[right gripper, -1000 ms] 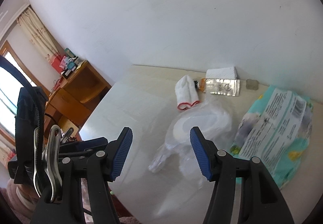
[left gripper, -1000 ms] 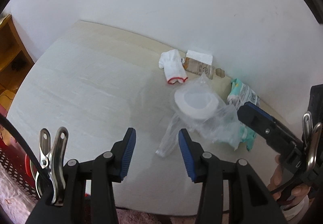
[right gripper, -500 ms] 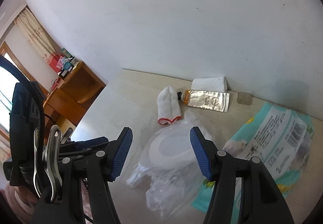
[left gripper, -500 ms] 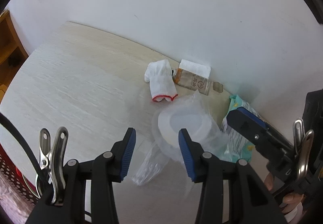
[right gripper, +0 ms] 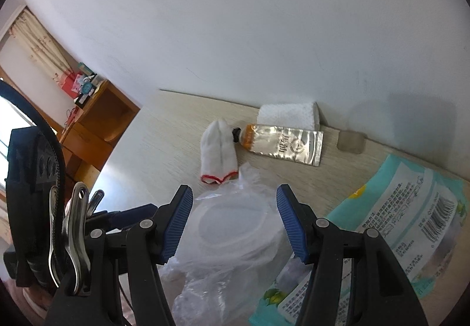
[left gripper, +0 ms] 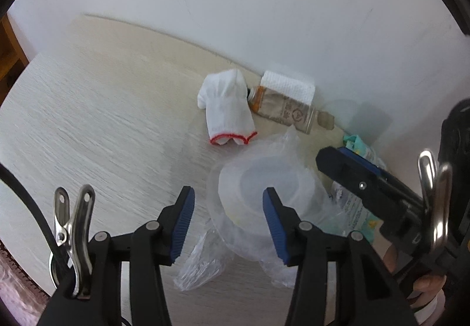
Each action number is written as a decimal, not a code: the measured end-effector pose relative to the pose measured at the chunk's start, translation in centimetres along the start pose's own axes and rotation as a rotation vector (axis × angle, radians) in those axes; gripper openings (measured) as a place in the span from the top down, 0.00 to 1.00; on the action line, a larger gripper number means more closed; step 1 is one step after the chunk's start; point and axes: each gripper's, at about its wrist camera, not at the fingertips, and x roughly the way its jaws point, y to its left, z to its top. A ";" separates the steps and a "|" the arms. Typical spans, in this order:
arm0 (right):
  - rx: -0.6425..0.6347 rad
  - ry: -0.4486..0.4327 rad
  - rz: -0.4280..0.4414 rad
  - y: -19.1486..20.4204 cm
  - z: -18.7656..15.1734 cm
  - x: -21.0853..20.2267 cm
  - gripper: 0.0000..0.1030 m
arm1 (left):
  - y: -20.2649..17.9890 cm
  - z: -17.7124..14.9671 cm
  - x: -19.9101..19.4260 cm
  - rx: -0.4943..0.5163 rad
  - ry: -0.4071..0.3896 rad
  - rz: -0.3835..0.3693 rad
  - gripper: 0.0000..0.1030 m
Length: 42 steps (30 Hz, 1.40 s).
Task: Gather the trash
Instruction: 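Reach both tools toward the clear plastic bag on the table, then close the right tool on the clear plastic bag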
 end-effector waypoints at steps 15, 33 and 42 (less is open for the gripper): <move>0.010 0.081 0.006 -1.4 -1.1 2.6 0.41 | 0.1 -1.0 2.1 -0.014 0.054 0.015 0.47; 0.055 0.116 0.008 -3.5 -2.3 3.1 0.41 | -1.1 -1.8 2.8 0.030 0.066 -0.028 0.45; 0.074 0.089 0.012 -3.7 -2.5 3.1 0.41 | 0.0 -1.8 2.7 0.006 0.076 -0.073 0.43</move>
